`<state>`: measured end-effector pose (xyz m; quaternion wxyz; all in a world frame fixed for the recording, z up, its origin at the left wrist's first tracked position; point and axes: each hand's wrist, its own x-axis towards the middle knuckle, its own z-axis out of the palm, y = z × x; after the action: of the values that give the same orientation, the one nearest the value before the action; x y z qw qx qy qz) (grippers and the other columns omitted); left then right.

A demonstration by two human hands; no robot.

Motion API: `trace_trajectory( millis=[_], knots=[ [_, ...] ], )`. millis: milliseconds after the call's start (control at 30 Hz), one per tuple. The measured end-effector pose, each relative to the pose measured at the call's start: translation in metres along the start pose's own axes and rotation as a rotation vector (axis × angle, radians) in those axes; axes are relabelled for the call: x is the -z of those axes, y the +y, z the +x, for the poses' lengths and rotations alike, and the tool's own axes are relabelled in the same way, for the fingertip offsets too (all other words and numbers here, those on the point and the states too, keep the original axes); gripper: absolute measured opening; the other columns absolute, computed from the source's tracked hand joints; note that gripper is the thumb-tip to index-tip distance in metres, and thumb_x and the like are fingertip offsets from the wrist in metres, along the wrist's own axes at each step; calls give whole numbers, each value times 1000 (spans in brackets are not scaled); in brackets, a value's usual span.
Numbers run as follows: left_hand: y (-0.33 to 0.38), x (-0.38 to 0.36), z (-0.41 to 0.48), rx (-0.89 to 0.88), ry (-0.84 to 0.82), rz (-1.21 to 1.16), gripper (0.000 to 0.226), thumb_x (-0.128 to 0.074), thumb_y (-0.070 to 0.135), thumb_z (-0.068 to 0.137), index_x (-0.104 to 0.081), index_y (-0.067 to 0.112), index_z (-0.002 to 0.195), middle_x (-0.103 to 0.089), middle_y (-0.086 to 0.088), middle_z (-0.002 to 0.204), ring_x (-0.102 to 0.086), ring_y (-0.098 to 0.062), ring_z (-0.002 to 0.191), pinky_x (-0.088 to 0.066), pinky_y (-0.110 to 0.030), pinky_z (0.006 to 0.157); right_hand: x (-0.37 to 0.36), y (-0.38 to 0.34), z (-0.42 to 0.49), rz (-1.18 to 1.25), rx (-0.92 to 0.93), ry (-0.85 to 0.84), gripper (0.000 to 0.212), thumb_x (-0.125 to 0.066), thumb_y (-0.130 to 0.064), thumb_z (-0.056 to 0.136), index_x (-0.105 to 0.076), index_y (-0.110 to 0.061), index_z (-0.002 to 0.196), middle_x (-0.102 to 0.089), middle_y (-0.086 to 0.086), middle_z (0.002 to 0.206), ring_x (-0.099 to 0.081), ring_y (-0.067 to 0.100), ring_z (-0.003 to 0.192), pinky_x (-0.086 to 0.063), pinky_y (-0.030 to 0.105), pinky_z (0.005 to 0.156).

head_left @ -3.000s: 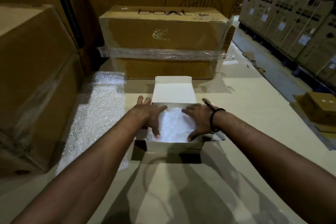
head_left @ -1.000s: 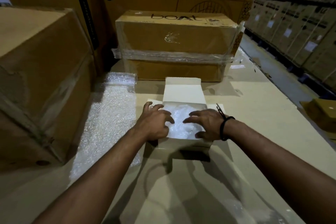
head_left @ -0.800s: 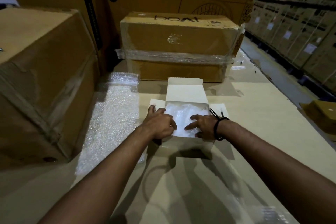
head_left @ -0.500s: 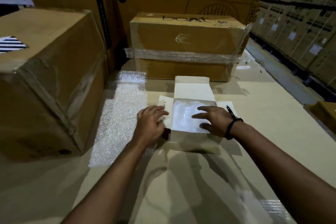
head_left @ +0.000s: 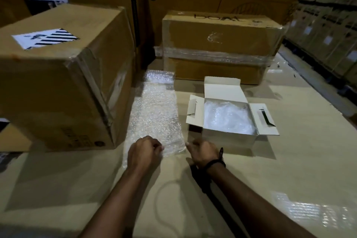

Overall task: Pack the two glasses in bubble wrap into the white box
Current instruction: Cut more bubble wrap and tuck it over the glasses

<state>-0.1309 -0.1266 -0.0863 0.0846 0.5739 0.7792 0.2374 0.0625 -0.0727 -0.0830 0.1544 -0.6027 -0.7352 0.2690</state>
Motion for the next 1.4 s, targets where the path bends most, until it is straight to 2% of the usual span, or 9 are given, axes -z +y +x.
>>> trace_trajectory(
  millis=[167, 333, 433, 633, 800, 967, 1100, 1333, 1400],
  knots=[
    [7, 2, -17, 6, -90, -309, 9, -77, 35, 80, -74, 30, 74, -71, 13, 80, -64, -9, 75, -52, -30, 73, -4, -14, 13, 164, -179, -138, 58, -61, -66, 75, -69, -10, 87, -70, 9, 89, -66, 24, 87, -49, 29, 73],
    [-4, -7, -13, 47, -118, -509, 10, -79, 31, 78, -72, 29, 72, -70, 10, 79, -66, -15, 73, -53, -32, 71, 4, -21, 4, 614, -192, -182, 4, -65, -10, 85, -68, -7, 87, -67, 5, 73, -62, 18, 64, -51, 23, 57],
    [-21, -11, 2, -7, 45, -336, 13, -74, 29, 81, -76, 27, 94, -69, 3, 102, -62, -21, 99, -50, -37, 90, 19, -7, -7, 859, -239, -222, 13, -60, 8, 83, -62, -5, 83, -62, 9, 67, -58, 16, 52, -49, 24, 49],
    [-10, -10, 21, -113, -12, 144, 41, -52, 44, 93, -57, 33, 133, -56, 4, 134, -46, -23, 123, -30, -38, 98, 64, 37, -28, 856, -369, -238, 29, -53, 15, 80, -64, -10, 92, -64, 6, 74, -57, 13, 50, -43, 19, 40],
    [11, -20, 13, -211, -71, 357, 25, -50, 41, 93, -69, 34, 108, -64, 3, 112, -54, -23, 104, -32, -37, 85, 89, 69, -39, 806, -444, -231, 22, -55, 6, 87, -64, -5, 103, -62, 8, 75, -51, 12, 44, -42, 19, 37],
    [31, -29, -6, -222, 26, 220, 15, -61, 26, 86, -75, 23, 82, -70, 1, 86, -63, -25, 77, -42, -34, 75, 92, 83, -48, 942, -448, -26, 45, -75, 0, 75, -57, -14, 113, -67, 3, 101, -63, 8, 58, -47, 21, 44],
    [51, -35, -28, -246, 79, 117, 10, -66, 23, 81, -74, 20, 76, -68, 0, 76, -64, -27, 65, -47, -31, 59, 75, 84, -56, 903, -485, 70, 65, -73, 20, 63, -54, -13, 116, -64, 16, 102, -64, 33, 83, -57, 38, 61],
    [91, -45, -71, -339, 142, 38, 26, -73, 20, 77, -75, 24, 102, -72, 0, 86, -68, -25, 68, -52, -30, 56, 127, 126, -50, 446, -277, 53, 43, -50, 23, 77, -65, -11, 98, -62, 16, 91, -52, 10, 46, -38, 13, 39],
    [109, -48, -87, -381, 149, 35, 26, -75, 19, 77, -75, 24, 103, -72, 1, 84, -67, -22, 66, -52, -29, 54, 149, 143, -47, 229, -202, 24, 42, -50, 19, 79, -67, -8, 106, -65, 15, 102, -61, 9, 65, -44, 13, 54]
  ],
)
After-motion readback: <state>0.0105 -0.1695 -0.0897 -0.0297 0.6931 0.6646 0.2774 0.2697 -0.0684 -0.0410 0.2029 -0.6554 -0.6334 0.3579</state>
